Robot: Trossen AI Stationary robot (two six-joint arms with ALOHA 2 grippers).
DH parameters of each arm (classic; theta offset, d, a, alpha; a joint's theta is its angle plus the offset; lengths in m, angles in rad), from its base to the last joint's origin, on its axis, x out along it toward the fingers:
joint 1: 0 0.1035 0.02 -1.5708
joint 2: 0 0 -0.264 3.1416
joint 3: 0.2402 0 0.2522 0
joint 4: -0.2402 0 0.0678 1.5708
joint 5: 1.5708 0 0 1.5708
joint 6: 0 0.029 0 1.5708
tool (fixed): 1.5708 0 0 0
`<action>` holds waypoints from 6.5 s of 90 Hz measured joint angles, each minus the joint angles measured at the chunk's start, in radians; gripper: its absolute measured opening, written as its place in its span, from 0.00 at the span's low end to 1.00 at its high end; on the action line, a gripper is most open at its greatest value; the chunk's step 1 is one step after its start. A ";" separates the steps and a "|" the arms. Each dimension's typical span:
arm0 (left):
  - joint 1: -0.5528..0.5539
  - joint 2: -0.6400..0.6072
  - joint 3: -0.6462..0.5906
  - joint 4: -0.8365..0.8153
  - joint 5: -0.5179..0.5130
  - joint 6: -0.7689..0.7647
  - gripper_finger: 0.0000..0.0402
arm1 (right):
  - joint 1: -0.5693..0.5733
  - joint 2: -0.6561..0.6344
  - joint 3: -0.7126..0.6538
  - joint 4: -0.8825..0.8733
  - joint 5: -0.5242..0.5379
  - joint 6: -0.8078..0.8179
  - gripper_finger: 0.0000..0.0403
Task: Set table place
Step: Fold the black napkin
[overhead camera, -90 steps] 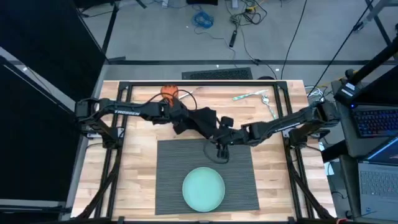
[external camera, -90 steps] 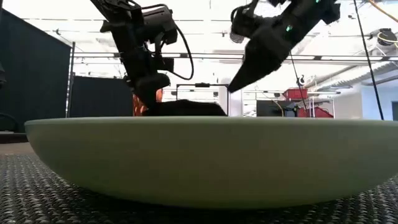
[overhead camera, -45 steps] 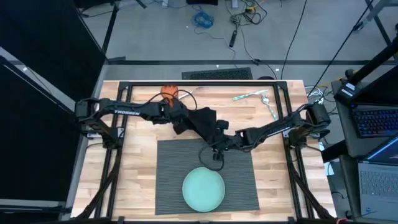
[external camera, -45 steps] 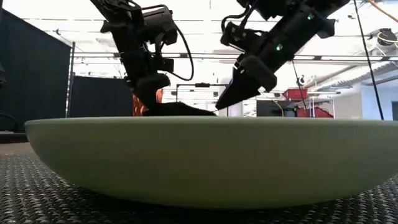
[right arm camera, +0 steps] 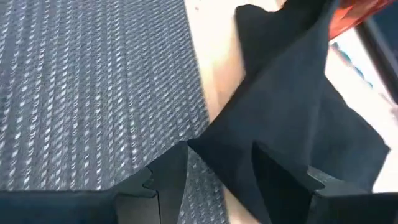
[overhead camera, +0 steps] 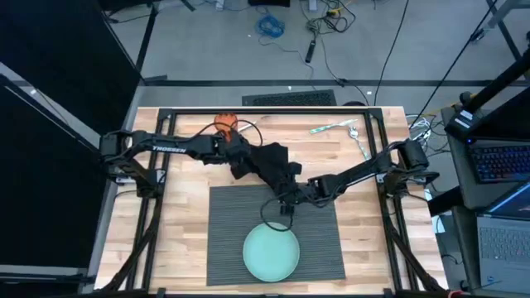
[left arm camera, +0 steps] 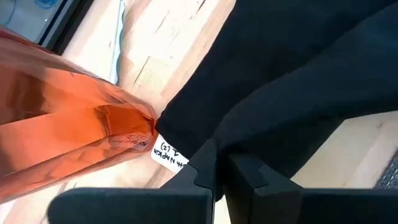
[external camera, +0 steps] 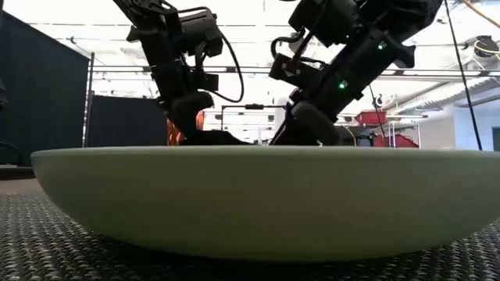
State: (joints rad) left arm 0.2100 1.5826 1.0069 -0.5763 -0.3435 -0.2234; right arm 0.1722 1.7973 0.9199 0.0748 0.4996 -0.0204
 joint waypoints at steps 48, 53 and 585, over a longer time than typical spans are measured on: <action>0.000 0.000 0.000 0.000 0.010 0.003 0.00 | -0.028 0.016 0.001 0.027 -0.001 -0.001 0.36; 0.000 0.000 0.000 0.000 0.011 0.003 0.00 | -0.029 0.029 0.001 0.025 -0.004 -0.001 0.34; -0.047 0.156 0.081 0.084 0.206 0.109 0.29 | -0.550 0.059 0.333 -0.556 -0.660 0.064 0.00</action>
State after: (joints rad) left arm 0.1631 1.7382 1.0882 -0.4919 -0.1379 -0.1143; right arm -0.3774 1.8567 1.2530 -0.4816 -0.1604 0.0437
